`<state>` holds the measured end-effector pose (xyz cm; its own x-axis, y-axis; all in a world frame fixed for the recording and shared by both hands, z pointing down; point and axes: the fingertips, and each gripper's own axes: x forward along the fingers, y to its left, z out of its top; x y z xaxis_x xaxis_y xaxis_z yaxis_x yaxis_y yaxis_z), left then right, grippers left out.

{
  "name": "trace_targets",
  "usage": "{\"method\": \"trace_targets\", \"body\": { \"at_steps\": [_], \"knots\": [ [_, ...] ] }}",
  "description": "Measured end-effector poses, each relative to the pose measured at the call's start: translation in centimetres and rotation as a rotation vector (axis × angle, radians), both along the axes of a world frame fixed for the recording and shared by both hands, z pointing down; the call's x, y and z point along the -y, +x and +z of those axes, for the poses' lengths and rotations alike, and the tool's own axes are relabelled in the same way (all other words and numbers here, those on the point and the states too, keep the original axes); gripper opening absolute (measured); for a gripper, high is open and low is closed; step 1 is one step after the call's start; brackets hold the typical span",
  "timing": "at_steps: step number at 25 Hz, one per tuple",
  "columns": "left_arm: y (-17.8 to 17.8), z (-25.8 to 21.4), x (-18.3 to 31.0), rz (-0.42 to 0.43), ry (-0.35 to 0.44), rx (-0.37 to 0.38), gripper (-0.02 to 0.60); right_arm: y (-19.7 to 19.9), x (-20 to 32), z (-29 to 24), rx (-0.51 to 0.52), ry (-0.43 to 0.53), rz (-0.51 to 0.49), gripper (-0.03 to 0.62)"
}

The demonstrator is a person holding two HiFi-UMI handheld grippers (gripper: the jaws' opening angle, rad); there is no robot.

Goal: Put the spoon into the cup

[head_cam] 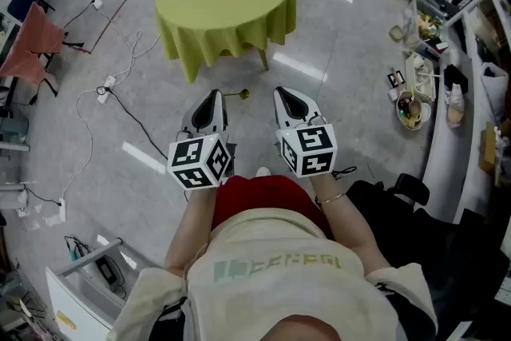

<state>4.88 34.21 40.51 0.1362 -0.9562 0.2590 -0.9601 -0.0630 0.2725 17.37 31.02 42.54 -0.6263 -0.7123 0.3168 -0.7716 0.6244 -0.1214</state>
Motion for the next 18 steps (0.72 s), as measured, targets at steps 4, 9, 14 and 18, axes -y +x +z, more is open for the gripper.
{"method": "trace_targets", "body": {
  "at_steps": [4, 9, 14, 18],
  "knots": [
    [0.5, 0.2, 0.3, 0.005, -0.003, 0.006, 0.025, 0.3, 0.4, 0.0, -0.008, 0.005, 0.0, 0.035],
    [0.6, 0.6, 0.2, -0.005, -0.009, 0.008, 0.025, 0.9, 0.4, 0.4, -0.037, 0.013, 0.006, 0.037],
    [0.3, 0.5, 0.5, -0.017, -0.01, 0.011, 0.025, 1.8, 1.2, 0.4, -0.021, -0.011, 0.031, 0.037],
    [0.2, 0.5, 1.2, -0.025, -0.013, 0.015, 0.025, 2.3, 2.3, 0.5, -0.006, -0.03, 0.045, 0.037]
  ]
}}
